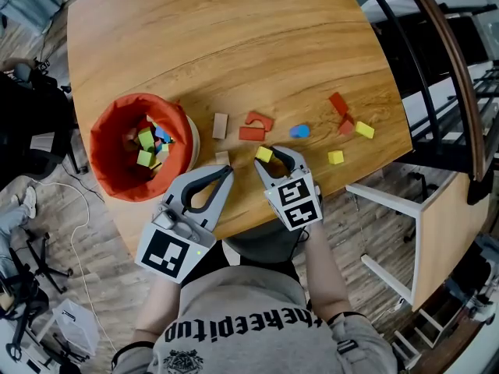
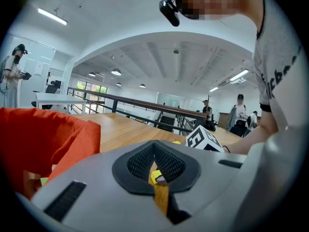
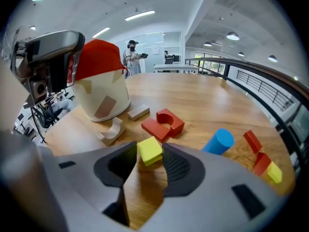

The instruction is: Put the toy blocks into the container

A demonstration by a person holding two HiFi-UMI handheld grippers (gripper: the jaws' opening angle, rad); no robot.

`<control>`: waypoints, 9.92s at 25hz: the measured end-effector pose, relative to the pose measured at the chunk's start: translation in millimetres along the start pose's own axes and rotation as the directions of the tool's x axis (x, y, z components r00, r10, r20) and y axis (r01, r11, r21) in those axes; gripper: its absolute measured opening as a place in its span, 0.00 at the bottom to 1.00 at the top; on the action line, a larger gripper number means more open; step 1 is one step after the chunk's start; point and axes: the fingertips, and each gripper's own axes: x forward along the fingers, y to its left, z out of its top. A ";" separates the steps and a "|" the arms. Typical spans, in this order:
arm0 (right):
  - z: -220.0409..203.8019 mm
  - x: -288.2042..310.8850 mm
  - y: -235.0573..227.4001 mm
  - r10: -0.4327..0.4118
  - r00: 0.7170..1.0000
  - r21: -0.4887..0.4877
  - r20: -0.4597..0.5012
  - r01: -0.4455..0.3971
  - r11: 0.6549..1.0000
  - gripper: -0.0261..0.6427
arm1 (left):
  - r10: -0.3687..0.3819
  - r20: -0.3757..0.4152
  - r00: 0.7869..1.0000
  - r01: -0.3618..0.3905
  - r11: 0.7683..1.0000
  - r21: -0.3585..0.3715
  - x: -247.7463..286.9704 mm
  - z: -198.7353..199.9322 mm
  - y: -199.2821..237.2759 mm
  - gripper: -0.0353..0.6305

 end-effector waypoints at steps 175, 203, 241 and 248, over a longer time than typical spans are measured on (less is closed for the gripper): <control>-38.3 -281.8 -100.5 -0.572 0.729 0.563 0.377 0.310 0.766 0.06 | -0.271 -0.535 0.800 0.479 0.825 0.299 155.2 -158.2 -133.9 0.34; -15.2 -273.4 -88.9 -0.517 0.738 0.522 0.433 0.262 0.811 0.06 | -0.192 -0.468 0.863 0.366 0.875 0.317 144.3 -133.4 -112.3 0.33; 144.4 -179.6 52.7 -0.023 0.773 0.146 0.635 -0.091 0.985 0.06 | 0.071 0.008 0.997 -0.071 0.977 0.202 -41.8 18.3 -28.6 0.32; 167.0 -162.3 84.2 0.077 0.760 0.074 0.646 -0.163 0.984 0.06 | 0.198 0.081 0.977 -0.209 0.962 0.176 -85.6 36.1 3.5 0.32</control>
